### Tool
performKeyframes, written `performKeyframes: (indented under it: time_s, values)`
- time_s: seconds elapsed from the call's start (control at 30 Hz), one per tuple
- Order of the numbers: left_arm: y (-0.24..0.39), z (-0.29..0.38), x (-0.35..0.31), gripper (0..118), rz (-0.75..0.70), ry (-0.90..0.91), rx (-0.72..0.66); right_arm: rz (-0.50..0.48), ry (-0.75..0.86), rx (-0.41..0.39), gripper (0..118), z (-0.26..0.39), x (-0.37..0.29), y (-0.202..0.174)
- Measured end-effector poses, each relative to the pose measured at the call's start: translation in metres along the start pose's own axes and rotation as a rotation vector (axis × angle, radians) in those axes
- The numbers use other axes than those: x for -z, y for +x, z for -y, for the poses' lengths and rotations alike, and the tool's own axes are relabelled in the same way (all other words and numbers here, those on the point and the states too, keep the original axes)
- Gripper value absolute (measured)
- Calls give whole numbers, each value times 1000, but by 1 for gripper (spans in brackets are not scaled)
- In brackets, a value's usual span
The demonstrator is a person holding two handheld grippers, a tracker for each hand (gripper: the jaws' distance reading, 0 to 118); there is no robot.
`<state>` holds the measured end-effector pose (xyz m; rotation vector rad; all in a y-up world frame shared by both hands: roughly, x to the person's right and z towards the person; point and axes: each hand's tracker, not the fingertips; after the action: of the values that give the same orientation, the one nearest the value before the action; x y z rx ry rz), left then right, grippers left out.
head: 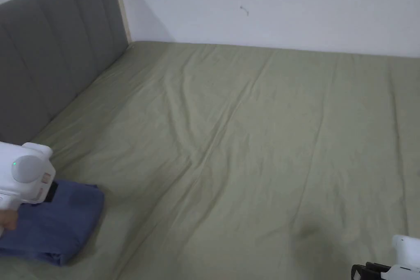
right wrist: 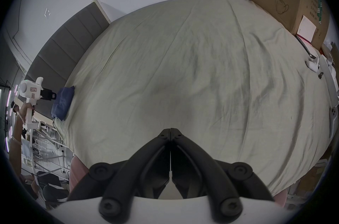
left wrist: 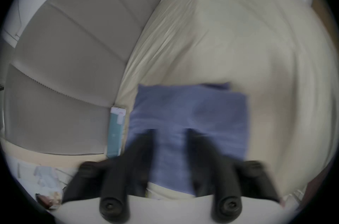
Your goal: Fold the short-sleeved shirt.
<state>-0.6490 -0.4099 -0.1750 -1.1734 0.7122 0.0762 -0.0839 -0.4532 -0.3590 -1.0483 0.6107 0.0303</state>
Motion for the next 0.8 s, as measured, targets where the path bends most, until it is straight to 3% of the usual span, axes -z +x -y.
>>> performKeyframes:
  time_s: [0.4, 0.7, 0.8]
  values:
    - [132, 39, -146, 0, 309, 348, -10, -11, 159, -3, 0, -4, -59, 4]
    - [205, 72, -230, 0, 284, 660, 0, 174, 497, -100, 0, -11, -134, -23]
    - [216, 82, -254, 0, 280, 760, -57, 236, 612, -147, 0, -15, -159, -36]
